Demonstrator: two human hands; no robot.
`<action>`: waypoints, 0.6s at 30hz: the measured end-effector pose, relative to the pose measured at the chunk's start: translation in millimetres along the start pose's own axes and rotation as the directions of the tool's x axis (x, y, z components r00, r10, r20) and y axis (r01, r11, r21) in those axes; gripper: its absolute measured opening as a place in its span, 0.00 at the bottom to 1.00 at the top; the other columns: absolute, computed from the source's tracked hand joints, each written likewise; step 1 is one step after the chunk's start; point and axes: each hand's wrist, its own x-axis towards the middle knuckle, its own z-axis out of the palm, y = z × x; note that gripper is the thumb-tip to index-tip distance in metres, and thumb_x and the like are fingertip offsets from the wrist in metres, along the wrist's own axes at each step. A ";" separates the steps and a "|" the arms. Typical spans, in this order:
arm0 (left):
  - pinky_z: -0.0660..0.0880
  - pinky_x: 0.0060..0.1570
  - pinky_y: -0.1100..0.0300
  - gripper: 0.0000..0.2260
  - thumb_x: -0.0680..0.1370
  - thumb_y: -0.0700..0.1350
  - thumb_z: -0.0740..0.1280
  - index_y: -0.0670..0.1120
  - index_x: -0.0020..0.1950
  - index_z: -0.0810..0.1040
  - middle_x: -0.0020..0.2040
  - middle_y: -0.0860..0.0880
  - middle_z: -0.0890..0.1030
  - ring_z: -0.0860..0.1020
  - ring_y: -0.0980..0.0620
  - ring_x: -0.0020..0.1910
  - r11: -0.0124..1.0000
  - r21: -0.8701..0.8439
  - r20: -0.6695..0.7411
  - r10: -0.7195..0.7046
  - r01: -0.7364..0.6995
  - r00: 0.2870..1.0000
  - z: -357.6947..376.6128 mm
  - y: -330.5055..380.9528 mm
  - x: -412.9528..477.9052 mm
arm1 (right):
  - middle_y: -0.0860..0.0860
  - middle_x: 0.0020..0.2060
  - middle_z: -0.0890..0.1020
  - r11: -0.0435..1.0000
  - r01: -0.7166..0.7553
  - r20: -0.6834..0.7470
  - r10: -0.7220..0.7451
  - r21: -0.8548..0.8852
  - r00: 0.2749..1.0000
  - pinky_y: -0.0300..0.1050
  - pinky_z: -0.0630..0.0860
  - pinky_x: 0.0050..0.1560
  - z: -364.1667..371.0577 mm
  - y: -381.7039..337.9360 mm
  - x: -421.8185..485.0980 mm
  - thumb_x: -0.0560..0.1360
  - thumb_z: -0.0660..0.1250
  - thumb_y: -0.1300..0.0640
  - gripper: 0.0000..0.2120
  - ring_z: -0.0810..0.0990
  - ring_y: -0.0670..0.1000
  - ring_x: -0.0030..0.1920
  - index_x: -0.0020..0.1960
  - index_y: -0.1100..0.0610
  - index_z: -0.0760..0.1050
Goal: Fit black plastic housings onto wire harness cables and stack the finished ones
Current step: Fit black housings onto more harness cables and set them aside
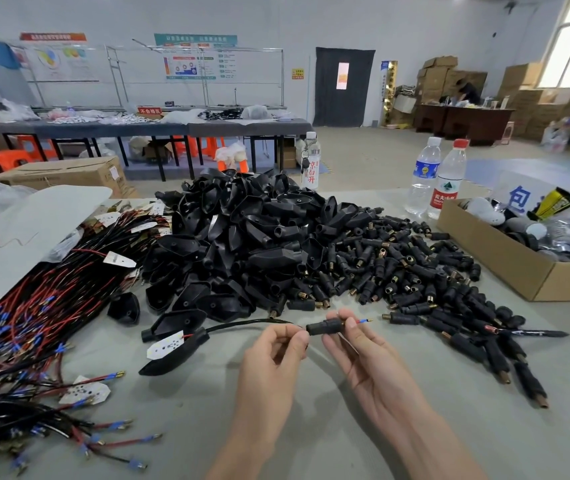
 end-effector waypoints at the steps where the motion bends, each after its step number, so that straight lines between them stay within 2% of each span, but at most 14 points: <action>1: 0.76 0.43 0.68 0.07 0.80 0.47 0.69 0.60 0.46 0.80 0.39 0.51 0.83 0.81 0.56 0.40 1.000 0.025 0.000 0.009 -0.009 1.000 -0.1 -0.6 0.2 | 0.61 0.51 0.86 1.000 -0.003 0.006 0.003 -0.013 1.000 0.43 0.83 0.42 0.1 1.5 -0.2 0.71 0.68 0.63 0.09 0.86 0.55 0.50 0.47 0.65 0.85; 3: 0.76 0.42 0.65 0.06 0.80 0.47 0.69 0.60 0.46 0.80 0.39 0.51 0.83 0.81 0.53 0.40 0.999 0.035 -0.007 0.015 -0.015 1.000 -0.5 -1.6 0.4 | 0.60 0.50 0.86 0.999 0.004 0.008 -0.003 -0.037 1.000 0.43 0.83 0.43 1.0 3.6 0.4 0.71 0.68 0.62 0.09 0.86 0.55 0.50 0.45 0.63 0.86; 9: 0.77 0.46 0.65 0.03 0.78 0.44 0.71 0.49 0.50 0.80 0.43 0.51 0.85 0.82 0.57 0.44 0.987 -0.147 -0.002 -0.070 0.069 0.998 0.8 2.8 2.1 | 0.61 0.51 0.86 1.000 0.028 -0.014 -0.028 0.009 1.000 0.43 0.83 0.42 0.9 0.3 0.8 0.71 0.69 0.62 0.08 0.86 0.54 0.51 0.45 0.63 0.86; 13: 0.75 0.39 0.67 0.01 0.77 0.44 0.72 0.47 0.48 0.83 0.36 0.54 0.83 0.78 0.59 0.36 0.986 -0.140 0.007 -0.089 0.089 0.996 -0.9 2.1 2.9 | 0.60 0.50 0.86 1.000 -0.008 -0.003 0.008 -0.014 1.000 0.42 0.83 0.42 2.3 1.6 -0.6 0.71 0.69 0.62 0.09 0.86 0.54 0.51 0.45 0.63 0.86; 16: 0.71 0.31 0.67 0.03 0.78 0.44 0.71 0.51 0.46 0.84 0.29 0.53 0.77 0.72 0.58 0.29 0.983 -0.155 -0.022 -0.100 0.096 0.995 -2.6 1.2 3.9 | 0.60 0.51 0.86 0.999 -0.010 0.012 0.011 -0.041 1.000 0.41 0.83 0.44 3.1 4.0 -1.3 0.72 0.68 0.62 0.09 0.86 0.54 0.52 0.46 0.64 0.86; 18: 0.73 0.32 0.66 0.05 0.78 0.44 0.71 0.53 0.47 0.84 0.30 0.51 0.77 0.73 0.56 0.30 0.976 -0.198 -0.031 -0.102 0.094 0.994 -2.3 1.8 4.3 | 0.60 0.51 0.86 0.999 0.009 0.009 -0.009 -0.052 1.000 0.40 0.83 0.44 3.6 5.7 -1.4 0.72 0.68 0.62 0.09 0.86 0.53 0.53 0.46 0.64 0.86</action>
